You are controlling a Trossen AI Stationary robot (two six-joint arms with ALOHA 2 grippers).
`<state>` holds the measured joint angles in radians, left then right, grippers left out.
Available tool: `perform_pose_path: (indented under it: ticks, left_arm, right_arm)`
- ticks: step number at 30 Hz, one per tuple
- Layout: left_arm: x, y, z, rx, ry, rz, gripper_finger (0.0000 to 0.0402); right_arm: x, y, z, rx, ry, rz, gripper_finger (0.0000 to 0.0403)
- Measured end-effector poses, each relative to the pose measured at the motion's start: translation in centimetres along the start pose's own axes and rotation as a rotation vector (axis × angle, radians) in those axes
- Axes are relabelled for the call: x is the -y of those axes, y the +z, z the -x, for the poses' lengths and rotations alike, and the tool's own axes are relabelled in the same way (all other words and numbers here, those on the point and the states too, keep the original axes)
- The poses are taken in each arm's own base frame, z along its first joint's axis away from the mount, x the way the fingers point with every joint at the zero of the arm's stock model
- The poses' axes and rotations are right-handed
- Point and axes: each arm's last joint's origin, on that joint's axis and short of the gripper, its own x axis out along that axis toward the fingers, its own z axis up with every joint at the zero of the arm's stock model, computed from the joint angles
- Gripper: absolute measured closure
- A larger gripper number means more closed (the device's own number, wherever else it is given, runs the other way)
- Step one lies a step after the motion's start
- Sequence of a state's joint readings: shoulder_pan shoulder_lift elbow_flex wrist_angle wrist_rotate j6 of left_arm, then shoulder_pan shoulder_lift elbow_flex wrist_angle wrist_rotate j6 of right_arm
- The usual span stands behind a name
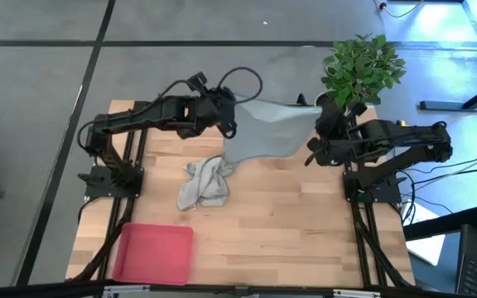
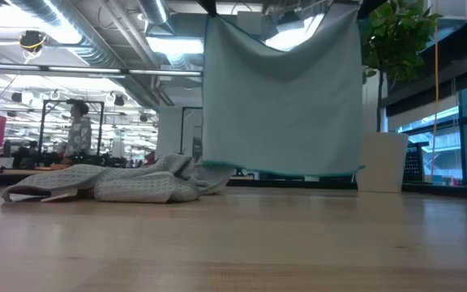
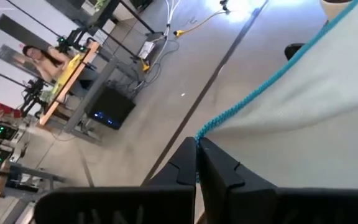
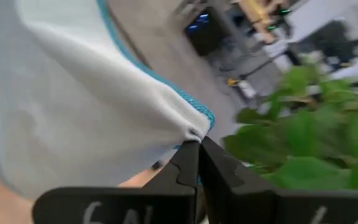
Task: Roll microfiber towels into tight, uniform cylinder then place into a basket
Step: Fold the blue towel
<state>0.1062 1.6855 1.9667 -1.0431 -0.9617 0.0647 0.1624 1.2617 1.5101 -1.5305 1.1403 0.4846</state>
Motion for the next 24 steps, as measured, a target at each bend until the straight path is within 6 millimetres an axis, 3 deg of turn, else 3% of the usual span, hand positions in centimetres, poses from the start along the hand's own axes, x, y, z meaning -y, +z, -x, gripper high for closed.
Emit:
perform_pose_path:
  ticks: [7,14,19,24]
  left_arm:
    - [-1.2,0.5,-1.4,0.014,0.021,-0.016,0.0401]
    - [-1.6,0.5,-2.5,0.033,-0.135,0.015,0.0401]
    - [-0.3,-0.1,-2.6,0.005,-0.255,-0.026,0.0401]
    - [1.8,-1.6,-2.5,-0.074,-0.359,-0.067,0.0401]
  right_arm:
    - [0.6,0.4,-1.0,-0.005,-0.072,0.023,0.0393]
    - [0.8,0.5,-1.5,-0.032,-0.070,0.014,0.0393]
    - [0.3,0.0,-1.3,-0.104,0.075,-0.006,0.0393]
    - [-1.5,-1.5,-1.5,-0.183,0.155,0.016,0.0393]
